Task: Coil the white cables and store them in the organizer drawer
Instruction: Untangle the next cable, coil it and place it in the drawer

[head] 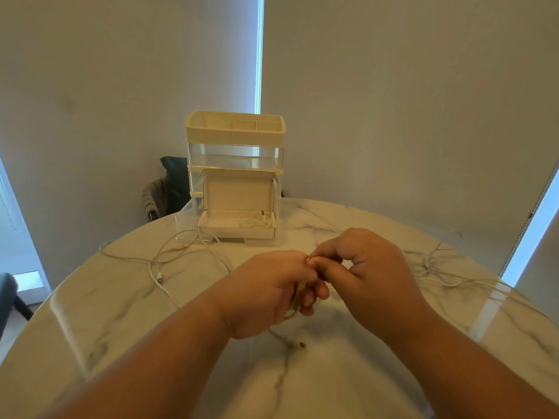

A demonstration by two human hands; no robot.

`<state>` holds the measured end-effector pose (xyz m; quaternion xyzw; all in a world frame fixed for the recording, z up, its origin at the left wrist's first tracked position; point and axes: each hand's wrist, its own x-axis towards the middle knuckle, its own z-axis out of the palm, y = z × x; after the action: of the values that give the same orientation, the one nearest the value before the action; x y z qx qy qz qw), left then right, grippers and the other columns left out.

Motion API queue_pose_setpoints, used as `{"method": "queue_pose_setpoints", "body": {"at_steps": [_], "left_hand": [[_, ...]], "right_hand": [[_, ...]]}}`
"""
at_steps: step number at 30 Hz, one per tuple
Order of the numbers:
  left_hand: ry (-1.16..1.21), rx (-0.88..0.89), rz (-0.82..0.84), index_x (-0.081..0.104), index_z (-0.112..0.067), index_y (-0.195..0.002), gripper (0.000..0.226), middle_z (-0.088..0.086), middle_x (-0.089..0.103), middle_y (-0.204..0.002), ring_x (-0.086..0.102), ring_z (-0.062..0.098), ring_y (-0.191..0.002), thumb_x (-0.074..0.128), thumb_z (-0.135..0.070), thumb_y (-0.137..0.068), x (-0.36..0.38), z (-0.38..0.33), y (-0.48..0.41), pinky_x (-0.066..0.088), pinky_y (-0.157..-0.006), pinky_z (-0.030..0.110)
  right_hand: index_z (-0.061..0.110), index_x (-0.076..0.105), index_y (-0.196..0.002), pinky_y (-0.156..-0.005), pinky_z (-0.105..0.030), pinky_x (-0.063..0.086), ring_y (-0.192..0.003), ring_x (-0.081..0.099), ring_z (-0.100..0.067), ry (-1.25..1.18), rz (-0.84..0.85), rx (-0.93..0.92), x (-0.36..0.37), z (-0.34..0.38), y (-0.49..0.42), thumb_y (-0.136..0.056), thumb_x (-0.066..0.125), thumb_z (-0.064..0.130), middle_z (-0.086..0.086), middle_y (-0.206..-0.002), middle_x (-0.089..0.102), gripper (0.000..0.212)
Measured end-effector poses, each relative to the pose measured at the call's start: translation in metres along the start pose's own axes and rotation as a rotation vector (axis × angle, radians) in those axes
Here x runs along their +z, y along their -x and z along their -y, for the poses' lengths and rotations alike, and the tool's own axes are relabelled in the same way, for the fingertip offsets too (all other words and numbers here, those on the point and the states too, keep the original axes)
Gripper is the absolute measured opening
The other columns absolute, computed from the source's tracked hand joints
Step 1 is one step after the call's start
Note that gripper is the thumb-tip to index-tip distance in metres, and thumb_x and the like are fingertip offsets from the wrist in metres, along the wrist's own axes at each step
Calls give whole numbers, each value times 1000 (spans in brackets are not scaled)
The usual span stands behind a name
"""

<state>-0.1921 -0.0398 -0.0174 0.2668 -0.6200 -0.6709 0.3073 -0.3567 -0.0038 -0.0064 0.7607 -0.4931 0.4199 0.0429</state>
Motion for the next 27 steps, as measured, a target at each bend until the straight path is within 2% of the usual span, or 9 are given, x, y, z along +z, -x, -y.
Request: {"method": "queue_pose_setpoints", "body": {"at_steps": [2,7,10,13,16,19,22,25,27], "left_hand": [[-125,3,-26,60,-5,-91,23,4,63,-76,51,13,-64,39,-3,-100,-1,-1,2,49,-65,25],[-329,-14,-21,61,-9,-88,26,-5,62,-65,53,8,-59,40,-7,-102,-1,-7,5,46,-56,16],[-289,-21,7,59,-7,-89,25,-8,61,-62,51,7,-56,38,-4,-102,0,-6,5,46,-55,15],[-201,-45,34,61,-5,-91,25,-2,66,-70,53,10,-60,38,-1,-102,3,-4,5,45,-53,14],[-70,-56,64,62,2,-103,22,9,70,-86,64,14,-70,40,2,-100,0,3,2,54,-68,22],[-32,-84,109,61,4,-108,19,12,71,-90,70,19,-80,44,1,-99,-2,9,0,56,-83,32],[-35,-103,124,64,0,-105,17,12,72,-88,69,17,-74,48,-4,-99,-1,10,0,56,-76,30],[-136,-84,140,69,-10,-101,16,5,72,-86,62,12,-66,55,-16,-95,0,8,1,49,-64,26],[-139,-73,133,69,-11,-97,18,4,67,-78,56,12,-61,52,-17,-96,1,5,1,46,-63,28]], "right_hand": [[31,75,-75,-68,-18,41,-79,55,-1,0,7,-6,0,0,0,-82,64,29,13,-66,62,14],[30,75,-77,-68,-25,45,-76,54,-3,29,21,-38,-1,-2,0,-82,63,32,14,-67,61,13],[29,76,-77,-67,-22,43,-76,54,-3,41,30,-51,-2,-1,-1,-82,63,31,13,-66,62,14],[31,75,-77,-66,-18,43,-79,56,-2,25,37,-36,-1,-4,0,-80,64,31,14,-68,62,12],[32,76,-79,-68,-19,44,-81,58,-2,-29,62,18,1,-10,0,-80,69,31,15,-72,63,7],[32,76,-78,-66,-21,47,-77,62,-4,-92,111,77,1,-17,0,-79,76,24,14,-71,65,9],[30,76,-77,-61,-18,46,-70,63,-8,-209,135,124,-1,-22,1,-76,80,18,10,-71,67,13],[26,77,-85,-69,-30,51,-70,61,-15,-410,144,226,-6,-31,0,-75,82,13,2,-74,67,17],[20,76,-90,-71,-31,53,-72,62,-13,-542,150,281,-7,-37,0,-78,78,5,1,-74,66,20]]}}
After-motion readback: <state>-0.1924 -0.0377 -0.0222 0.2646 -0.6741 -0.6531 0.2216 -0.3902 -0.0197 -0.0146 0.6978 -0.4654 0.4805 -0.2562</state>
